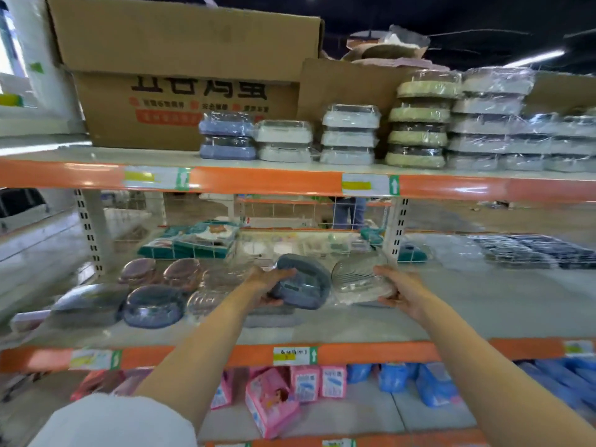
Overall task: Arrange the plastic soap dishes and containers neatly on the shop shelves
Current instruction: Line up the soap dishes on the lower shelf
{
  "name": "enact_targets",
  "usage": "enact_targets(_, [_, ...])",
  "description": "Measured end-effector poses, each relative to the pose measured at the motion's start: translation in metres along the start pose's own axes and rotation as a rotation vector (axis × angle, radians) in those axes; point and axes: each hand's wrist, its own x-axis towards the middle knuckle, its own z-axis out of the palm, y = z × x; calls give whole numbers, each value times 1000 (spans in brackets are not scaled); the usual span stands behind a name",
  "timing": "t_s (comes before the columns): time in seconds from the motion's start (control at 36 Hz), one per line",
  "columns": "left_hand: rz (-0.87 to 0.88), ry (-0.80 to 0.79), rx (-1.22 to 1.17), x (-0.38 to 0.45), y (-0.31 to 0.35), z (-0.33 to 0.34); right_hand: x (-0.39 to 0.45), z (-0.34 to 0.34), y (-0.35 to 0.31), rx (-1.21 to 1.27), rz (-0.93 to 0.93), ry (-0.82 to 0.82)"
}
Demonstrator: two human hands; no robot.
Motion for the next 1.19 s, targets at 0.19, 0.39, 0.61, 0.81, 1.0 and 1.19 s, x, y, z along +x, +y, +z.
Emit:
enact_targets(0.19, [-25,-18,-64,24,-36,45,41,-38,36,-40,72,49])
enact_targets(0.39, [-35,6,5,46,-70,65,72,-47,64,-87,144,44])
enact_targets(0.61, [-18,64,191,60,-65,80,100,-56,81,-104,140,-7])
enact_targets(0.81, [60,61,713,57,-59,96,107,-59,78,-528,74,106])
enact_targets(1.0, [80,113,957,54,-64,97,108,-59,79,-826,40,59])
enact_targets(1.19, [95,131,1139,52,-63,93,102,-62,81,-1133,-13,75])
